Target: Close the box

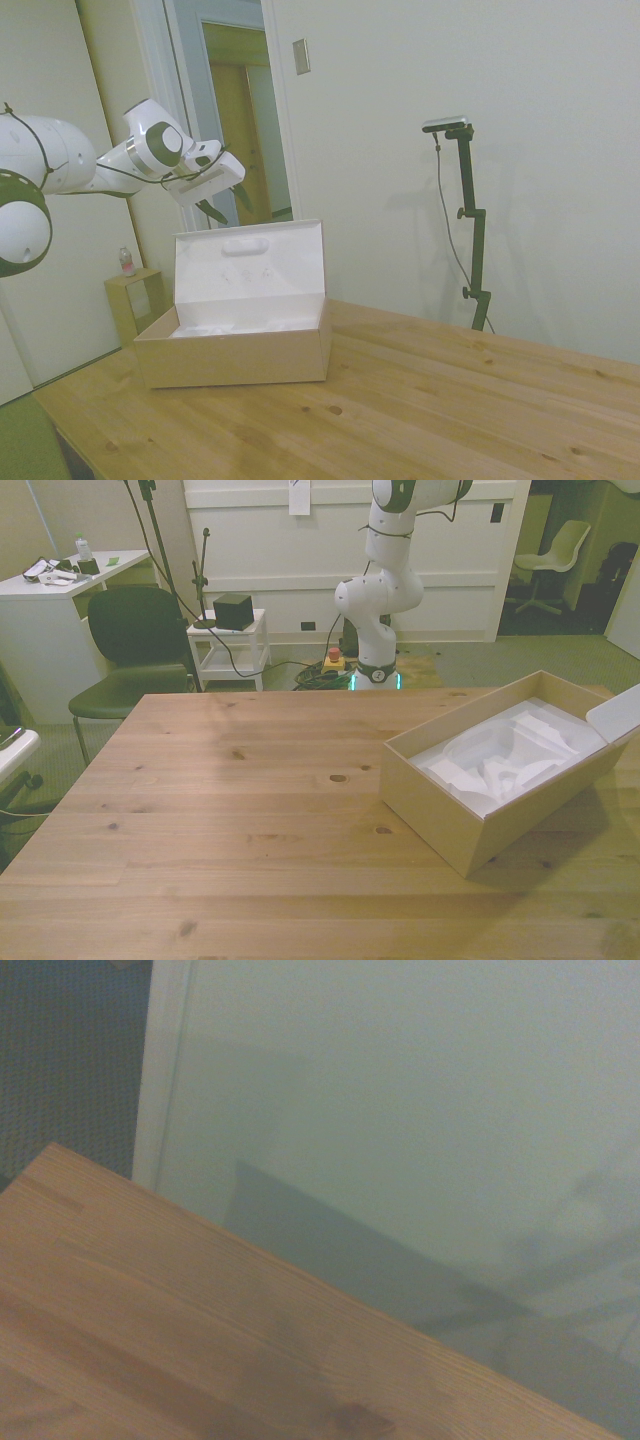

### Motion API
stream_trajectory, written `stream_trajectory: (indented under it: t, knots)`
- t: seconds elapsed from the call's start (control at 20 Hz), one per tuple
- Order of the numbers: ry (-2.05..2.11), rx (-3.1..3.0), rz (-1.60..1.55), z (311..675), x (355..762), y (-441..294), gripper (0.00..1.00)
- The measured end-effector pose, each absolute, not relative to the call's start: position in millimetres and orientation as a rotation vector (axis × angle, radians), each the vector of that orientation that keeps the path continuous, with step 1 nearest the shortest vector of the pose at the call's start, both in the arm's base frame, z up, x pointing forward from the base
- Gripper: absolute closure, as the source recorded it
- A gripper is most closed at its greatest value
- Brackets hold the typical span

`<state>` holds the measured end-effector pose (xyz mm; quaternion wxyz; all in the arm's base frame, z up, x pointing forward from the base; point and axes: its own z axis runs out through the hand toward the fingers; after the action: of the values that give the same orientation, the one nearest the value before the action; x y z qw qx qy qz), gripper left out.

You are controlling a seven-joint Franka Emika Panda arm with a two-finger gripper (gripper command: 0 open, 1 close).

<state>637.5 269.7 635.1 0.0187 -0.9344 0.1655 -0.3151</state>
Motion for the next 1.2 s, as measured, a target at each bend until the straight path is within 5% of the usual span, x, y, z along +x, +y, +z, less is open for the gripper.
stream_trajectory:
  t: [0.6,0.85,1.2]
  knots:
    - [0.602,-2.987,-0.946,606,663,266,0.00]
    - [0.824,-3.040,-0.774,624,617,235,0.00]
    - [1.084,-2.939,-0.469,605,563,212,0.00]
